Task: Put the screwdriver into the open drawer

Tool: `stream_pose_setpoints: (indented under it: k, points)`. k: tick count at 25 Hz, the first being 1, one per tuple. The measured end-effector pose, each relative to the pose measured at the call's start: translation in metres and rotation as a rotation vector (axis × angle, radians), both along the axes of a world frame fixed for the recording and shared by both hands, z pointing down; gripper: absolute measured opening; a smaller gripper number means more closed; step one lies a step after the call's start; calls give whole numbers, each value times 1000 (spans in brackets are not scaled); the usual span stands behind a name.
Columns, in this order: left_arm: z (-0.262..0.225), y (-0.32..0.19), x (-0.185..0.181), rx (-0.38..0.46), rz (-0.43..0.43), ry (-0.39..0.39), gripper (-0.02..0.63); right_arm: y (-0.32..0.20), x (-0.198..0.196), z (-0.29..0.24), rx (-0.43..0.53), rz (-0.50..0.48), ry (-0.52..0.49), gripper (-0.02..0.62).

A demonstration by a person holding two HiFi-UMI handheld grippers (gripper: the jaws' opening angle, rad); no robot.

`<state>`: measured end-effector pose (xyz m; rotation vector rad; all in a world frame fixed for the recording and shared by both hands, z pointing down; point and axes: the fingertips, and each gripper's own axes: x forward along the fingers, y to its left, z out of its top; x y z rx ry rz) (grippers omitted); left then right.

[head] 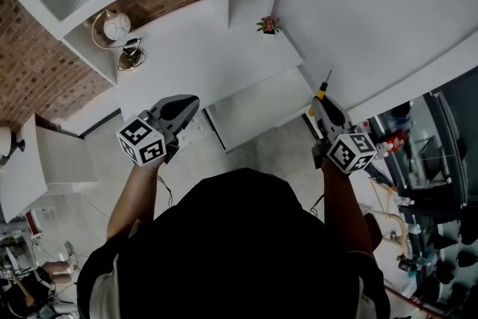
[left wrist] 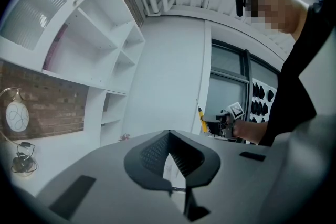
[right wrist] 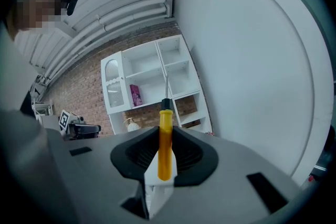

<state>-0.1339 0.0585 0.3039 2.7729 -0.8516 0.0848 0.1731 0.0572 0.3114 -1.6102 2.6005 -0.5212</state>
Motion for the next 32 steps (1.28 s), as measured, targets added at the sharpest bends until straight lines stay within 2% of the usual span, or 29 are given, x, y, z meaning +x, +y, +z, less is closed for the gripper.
stream_pose_setpoints:
  k: [13, 21, 32]
  points:
    - [2, 4, 0, -3, 4, -23, 14, 1, -1, 9, -7, -2, -18, 84]
    - [1, -4, -6, -1, -24, -24, 14, -17, -5, 7, 4, -22, -17, 84]
    - [12, -27, -9, -27, -71, -23, 15, -53, -9, 22, -27, -72, -16, 84]
